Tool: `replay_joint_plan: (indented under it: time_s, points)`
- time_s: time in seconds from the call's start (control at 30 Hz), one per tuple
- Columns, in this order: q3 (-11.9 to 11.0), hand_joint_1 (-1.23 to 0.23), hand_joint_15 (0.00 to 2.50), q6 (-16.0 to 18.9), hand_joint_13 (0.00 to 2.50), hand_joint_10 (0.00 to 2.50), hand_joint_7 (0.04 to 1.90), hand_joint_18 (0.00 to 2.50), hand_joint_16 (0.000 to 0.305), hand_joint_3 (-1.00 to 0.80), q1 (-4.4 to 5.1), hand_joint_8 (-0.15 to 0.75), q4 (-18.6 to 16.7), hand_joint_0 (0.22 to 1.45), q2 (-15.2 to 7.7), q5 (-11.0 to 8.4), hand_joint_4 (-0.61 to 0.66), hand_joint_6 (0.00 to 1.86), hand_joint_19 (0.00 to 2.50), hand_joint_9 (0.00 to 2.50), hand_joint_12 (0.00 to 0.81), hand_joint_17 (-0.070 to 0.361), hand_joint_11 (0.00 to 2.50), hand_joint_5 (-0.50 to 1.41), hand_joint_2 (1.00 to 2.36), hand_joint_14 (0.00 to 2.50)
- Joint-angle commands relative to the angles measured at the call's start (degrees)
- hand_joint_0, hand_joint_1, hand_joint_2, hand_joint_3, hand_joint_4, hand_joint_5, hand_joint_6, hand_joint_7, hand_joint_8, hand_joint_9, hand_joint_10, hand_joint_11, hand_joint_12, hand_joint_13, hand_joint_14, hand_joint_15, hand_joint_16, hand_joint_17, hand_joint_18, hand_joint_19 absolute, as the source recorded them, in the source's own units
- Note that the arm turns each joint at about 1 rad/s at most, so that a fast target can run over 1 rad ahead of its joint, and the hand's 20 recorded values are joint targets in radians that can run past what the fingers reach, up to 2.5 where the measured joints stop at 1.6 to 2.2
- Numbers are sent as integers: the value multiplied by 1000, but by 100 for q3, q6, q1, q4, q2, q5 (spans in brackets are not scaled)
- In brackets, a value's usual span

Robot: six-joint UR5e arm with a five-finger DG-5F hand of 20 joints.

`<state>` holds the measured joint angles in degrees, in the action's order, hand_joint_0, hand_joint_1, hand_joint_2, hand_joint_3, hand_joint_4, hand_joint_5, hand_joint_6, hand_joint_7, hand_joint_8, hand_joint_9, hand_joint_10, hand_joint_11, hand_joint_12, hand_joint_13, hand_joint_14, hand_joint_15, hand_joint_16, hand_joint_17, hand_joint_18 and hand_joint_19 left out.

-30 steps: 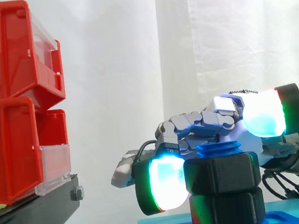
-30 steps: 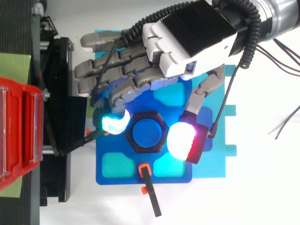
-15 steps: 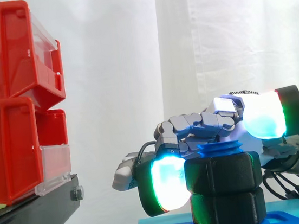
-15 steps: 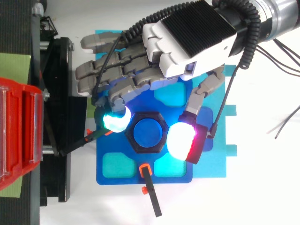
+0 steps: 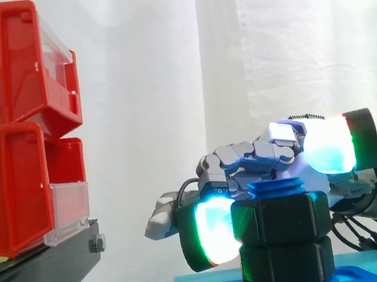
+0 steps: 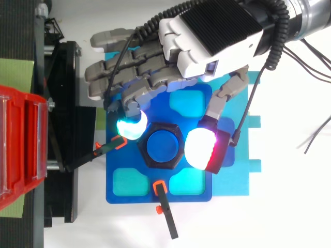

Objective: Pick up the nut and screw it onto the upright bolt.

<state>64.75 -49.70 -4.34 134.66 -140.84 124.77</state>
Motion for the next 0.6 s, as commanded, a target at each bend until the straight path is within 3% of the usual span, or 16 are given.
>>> replay_joint_plan:
  time_s: [0.0,0.57]
  points:
    - [2,-227,0,-4,331,0,1154,77,54,-500,-6,290,-1,431,4,12,230,647,0,464,350,122,0,-151,1000,0]
    - [-6,-235,0,-4,370,0,995,123,54,-500,-32,297,-1,434,-5,21,259,744,0,517,344,121,0,-148,1000,0]
